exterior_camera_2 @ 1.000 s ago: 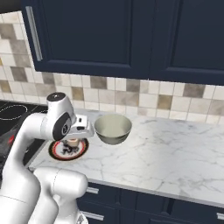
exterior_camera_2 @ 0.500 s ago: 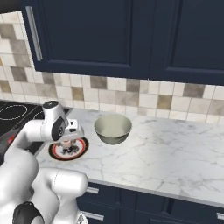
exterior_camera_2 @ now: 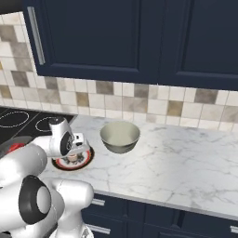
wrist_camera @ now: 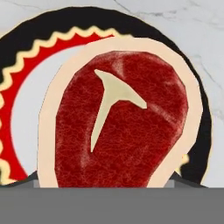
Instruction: Place one of the steaks on the plate and the other in the bowl. Then place the bowl in the fridge.
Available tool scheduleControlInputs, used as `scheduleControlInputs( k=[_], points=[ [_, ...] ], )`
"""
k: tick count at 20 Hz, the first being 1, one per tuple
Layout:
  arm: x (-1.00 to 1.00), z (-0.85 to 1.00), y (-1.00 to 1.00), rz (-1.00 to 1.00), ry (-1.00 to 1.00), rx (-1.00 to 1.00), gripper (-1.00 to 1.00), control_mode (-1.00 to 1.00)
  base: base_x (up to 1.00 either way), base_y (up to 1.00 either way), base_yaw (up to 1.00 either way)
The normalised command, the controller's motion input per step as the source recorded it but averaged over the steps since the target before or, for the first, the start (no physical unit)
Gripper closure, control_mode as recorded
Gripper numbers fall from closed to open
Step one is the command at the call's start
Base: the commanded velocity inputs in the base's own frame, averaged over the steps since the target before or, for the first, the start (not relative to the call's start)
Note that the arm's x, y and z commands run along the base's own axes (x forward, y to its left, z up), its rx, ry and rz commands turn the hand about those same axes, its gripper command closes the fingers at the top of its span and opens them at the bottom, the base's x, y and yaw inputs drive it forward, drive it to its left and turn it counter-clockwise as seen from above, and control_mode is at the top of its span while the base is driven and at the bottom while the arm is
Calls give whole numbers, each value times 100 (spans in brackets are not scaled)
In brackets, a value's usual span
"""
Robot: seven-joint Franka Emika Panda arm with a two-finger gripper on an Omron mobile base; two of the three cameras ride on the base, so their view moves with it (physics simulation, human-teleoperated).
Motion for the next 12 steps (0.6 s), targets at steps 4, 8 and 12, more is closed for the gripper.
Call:
scheduleControlInputs(
  k=[4, 8, 12],
  points=[
    [3, -9, 0, 0, 0, 1, -100, -100, 0, 0, 0],
    [-7, 16, 0, -2, 0, 0, -100, -100, 0, 0, 0],
    [-11, 5, 2, -7, 0, 3, -100, -100, 0, 0, 0]
  ],
)
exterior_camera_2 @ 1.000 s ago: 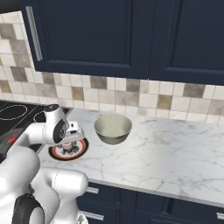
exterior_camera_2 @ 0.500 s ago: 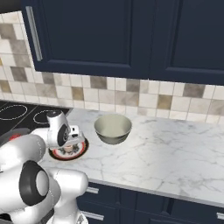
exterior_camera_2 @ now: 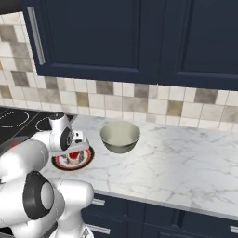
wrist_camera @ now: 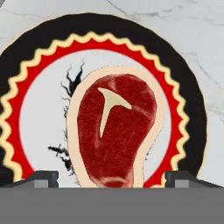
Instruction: Place one of the steaks on the plate and the other in the bowl. Then place the bowl in the fridge.
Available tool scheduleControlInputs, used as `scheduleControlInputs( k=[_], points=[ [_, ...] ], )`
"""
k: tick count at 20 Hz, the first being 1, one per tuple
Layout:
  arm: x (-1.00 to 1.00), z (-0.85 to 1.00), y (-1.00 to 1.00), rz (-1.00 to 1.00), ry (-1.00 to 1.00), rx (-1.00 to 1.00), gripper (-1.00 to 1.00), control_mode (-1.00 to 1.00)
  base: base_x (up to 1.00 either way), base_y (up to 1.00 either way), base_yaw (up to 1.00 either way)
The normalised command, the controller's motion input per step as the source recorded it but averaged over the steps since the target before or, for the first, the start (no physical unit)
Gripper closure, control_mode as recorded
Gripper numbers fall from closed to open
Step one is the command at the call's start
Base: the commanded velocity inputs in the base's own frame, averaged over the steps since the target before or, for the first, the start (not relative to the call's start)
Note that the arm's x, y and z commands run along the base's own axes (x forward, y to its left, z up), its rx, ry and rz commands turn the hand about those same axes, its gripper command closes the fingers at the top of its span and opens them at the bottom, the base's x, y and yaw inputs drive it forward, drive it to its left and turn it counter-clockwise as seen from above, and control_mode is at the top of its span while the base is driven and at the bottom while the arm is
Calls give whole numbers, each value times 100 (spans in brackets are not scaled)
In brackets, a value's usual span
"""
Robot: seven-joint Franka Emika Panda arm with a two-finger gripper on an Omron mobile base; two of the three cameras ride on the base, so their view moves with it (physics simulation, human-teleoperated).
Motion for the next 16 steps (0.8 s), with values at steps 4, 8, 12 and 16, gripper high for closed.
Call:
scheduleControlInputs(
  k=[4, 8, 12, 16],
  points=[
    [-32, 37, 31, -18, 0, 4, -100, -100, 0, 0, 0],
    [-69, 62, 92, -23, -5, 0, -100, -100, 0, 0, 0],
    [-25, 34, 91, -7, -2, -2, -100, -100, 0, 0, 0],
    [0, 21, 85, 1, -2, -1, -100, -100, 0, 0, 0]
  ],
)
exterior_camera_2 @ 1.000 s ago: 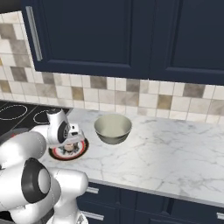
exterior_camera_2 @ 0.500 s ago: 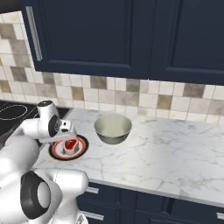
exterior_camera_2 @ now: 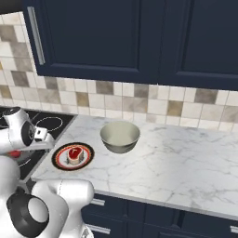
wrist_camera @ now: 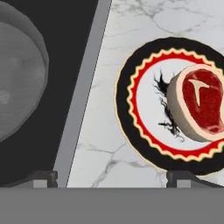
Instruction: Place one of the steaks on the plate and the other in the bowl. Then place the bowl in the fridge.
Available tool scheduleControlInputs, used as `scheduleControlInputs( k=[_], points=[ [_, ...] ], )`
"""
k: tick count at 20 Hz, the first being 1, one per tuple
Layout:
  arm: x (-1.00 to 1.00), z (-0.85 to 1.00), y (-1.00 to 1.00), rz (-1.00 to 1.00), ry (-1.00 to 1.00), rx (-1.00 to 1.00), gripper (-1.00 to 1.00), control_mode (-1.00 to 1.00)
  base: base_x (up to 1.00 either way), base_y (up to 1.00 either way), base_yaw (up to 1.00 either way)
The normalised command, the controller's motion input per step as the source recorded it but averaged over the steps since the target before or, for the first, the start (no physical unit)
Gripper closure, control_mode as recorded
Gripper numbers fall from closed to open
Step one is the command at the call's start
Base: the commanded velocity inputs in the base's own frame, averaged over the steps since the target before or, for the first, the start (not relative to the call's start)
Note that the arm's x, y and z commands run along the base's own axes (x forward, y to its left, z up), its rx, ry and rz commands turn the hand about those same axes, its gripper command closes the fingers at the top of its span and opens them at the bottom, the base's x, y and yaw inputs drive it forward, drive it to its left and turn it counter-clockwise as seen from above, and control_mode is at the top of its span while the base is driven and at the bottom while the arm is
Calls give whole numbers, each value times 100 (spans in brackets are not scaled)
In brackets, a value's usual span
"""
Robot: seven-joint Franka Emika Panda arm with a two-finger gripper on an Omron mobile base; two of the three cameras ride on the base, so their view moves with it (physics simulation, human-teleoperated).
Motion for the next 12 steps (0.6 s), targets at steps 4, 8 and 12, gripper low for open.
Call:
scheduleControlInputs(
  k=[4, 8, 12],
  points=[
    [0, 57, 100, 7, 11, -18, -100, -100, 0, 0, 0],
    [34, -20, 100, 21, 8, -1, -100, -100, 0, 0, 0],
    [16, -32, 100, 19, 8, 0, -100, -100, 0, 0, 0]
  ],
)
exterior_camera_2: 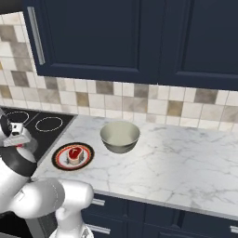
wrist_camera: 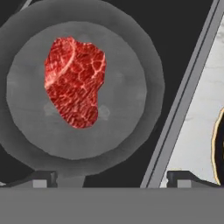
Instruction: Place one of the steaks on the plate and the other in the bowl. Then place the bowl in the fridge.
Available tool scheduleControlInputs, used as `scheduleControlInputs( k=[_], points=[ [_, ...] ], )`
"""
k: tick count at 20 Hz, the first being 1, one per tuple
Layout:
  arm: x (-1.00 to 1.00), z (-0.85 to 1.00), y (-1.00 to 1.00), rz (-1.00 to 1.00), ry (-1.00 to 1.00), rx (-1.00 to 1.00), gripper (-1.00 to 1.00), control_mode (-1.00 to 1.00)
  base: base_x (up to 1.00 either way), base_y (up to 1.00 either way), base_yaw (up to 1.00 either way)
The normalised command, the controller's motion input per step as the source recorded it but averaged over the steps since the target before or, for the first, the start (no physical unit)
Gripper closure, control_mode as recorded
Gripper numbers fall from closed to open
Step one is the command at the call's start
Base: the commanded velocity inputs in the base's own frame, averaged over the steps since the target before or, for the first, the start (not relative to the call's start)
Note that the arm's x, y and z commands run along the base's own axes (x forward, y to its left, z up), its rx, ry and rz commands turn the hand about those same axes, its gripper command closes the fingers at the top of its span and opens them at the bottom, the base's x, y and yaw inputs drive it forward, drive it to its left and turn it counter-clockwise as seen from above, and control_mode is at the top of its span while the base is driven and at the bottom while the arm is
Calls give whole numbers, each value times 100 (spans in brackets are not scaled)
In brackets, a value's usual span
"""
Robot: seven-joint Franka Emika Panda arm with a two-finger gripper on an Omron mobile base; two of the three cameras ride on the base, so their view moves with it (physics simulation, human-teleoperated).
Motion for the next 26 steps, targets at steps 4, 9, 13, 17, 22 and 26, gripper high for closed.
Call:
scheduleControlInputs(
  k=[4, 9, 13, 17, 22, 26],
  points=[
    [16, -38, 61, 12, 1, 0, -100, -100, 0, 0, 0],
    [1, -34, 5, 0, 0, 0, -100, -100, 0, 0, 0],
    [31, -38, 0, 0, 0, 0, -100, -100, 0, 0, 0],
    [30, -19, 7, 0, 0, 0, -100, -100, 0, 0, 0],
    [0, -4, 8, 0, 1, 0, -100, -100, 0, 0, 0],
    [0, -21, 0, 0, 0, 0, -100, -100, 0, 0, 0]
  ],
)
